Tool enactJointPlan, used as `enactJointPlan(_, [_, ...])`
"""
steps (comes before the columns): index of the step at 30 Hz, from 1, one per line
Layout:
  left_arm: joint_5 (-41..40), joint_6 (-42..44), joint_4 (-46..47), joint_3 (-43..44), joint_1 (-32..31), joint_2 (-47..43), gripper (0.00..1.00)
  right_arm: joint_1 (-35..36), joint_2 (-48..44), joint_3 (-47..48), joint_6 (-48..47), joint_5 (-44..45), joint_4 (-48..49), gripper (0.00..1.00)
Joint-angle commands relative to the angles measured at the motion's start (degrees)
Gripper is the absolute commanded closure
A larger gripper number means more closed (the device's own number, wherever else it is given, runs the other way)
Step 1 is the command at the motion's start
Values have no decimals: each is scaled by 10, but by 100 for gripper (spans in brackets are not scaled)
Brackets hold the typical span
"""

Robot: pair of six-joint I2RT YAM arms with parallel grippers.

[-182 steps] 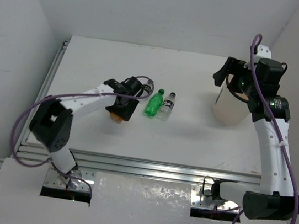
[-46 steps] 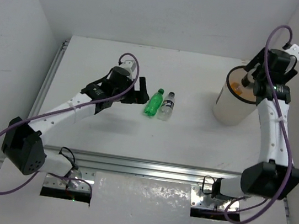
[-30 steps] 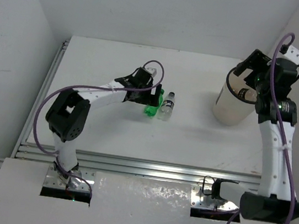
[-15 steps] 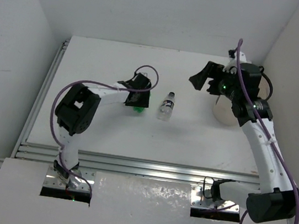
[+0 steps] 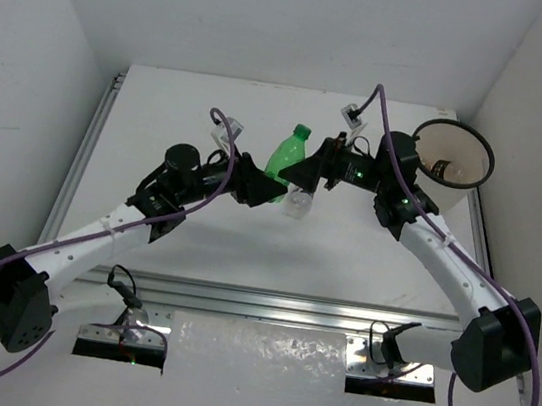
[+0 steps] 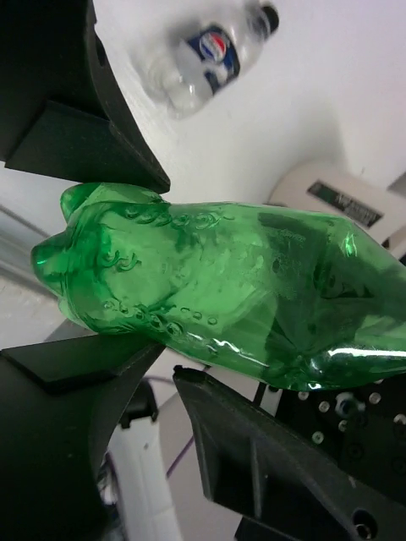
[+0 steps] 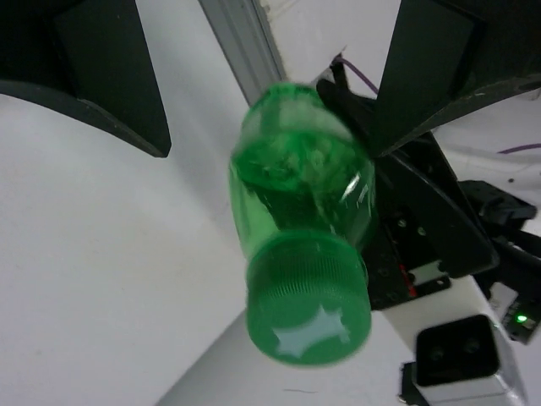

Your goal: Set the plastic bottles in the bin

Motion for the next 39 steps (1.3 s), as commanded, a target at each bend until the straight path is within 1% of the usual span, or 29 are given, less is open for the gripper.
enactJointPlan(1, [93,-43,88,7,2,-3,100,15,7,29,23,-15,84,1])
enactJointPlan(3, [109,-47,96,17,1,-3,100,28,14,36,25,-12,83,2])
enactJointPlan(4, [115,-48,98,20,1,-2,100,31,15,35,27,-13,91,15])
enactJointPlan(6, [126,-46,90,32,1,4,85,33,15,33,32,-14,105,38])
enactJointPlan(7, [116,-40,74,35,1,5,54,33,12,34,25,-7,104,70])
enactJointPlan(8, [91,-36,56,37,1,3,33,33,8,35,17,-7,95,100])
enactJointPlan(9, [62,-27,29,44,2,-6,13,32,-12,40,5,47,48,100])
enactJointPlan(10, [29,-17,-26,47,1,-11,0,31,-23,47,-32,90,15,100])
enactJointPlan(11, [-37,3,-58,59,1,-19,0,28,-34,58,-52,138,-65,100])
enactJointPlan(12, [-82,11,-98,68,1,-20,0,26,-49,73,-66,261,-113,100])
enactJointPlan(13, [-130,14,-182,76,1,-19,0,13,-51,117,-89,328,-162,100])
enactJointPlan(14, [-209,20,-220,93,1,-10,0,0,-51,165,-94,455,-252,100])
enactJointPlan(15, [-233,22,-266,99,1,-1,0,-15,-49,186,-100,505,-285,100])
enactJointPlan(16, [-260,28,-281,106,0,18,0,-63,-43,205,-102,537,-341,100])
enactJointPlan(17, [-264,29,-291,110,0,28,0,-90,-37,224,-102,565,-365,100])
enactJointPlan(18, [-266,29,-305,112,0,37,0,-140,-20,252,-113,611,-379,100])
enactJointPlan(19, [-271,29,-307,115,-2,53,0,-166,-10,266,-114,621,-410,100])
enactJointPlan(21, [-273,31,-305,121,-5,67,0,-227,18,293,-119,625,-429,100])
enactJointPlan(24, [-265,38,-298,146,-12,106,0,-279,63,314,-123,639,-426,100])
enactJointPlan(25, [-262,43,-293,155,-16,131,0,-284,79,341,-125,646,-435,100])
enactJointPlan(27, [-252,61,-274,182,-33,165,0,-292,124,369,-140,666,-443,91])
enactJointPlan(28, [-244,68,-266,191,-37,177,0,-292,136,398,-147,670,-449,83])
enactJointPlan(29, [-237,77,-256,212,-42,204,0,-292,158,433,-158,676,-468,29])
enactJointPlan(30, [-227,85,-255,227,-45,219,0,-292,167,433,-152,684,-489,1])
enactJointPlan(31, [-225,89,-259,242,-46,235,0,-292,172,465,-147,686,-501,1])
enactJointPlan(33, [-218,100,-265,283,-49,283,0,-292,169,476,-145,684,-516,1])
enactJointPlan(35, [-216,105,-278,312,-50,318,0,-291,131,446,-137,660,-507,1])
enactJointPlan(36, [-221,109,-286,343,-51,356,0,-290,111,429,-134,643,-491,1])
enactJointPlan(39, [-228,117,-321,408,-56,434,1,-284,22,336,-122,553,-445,1])
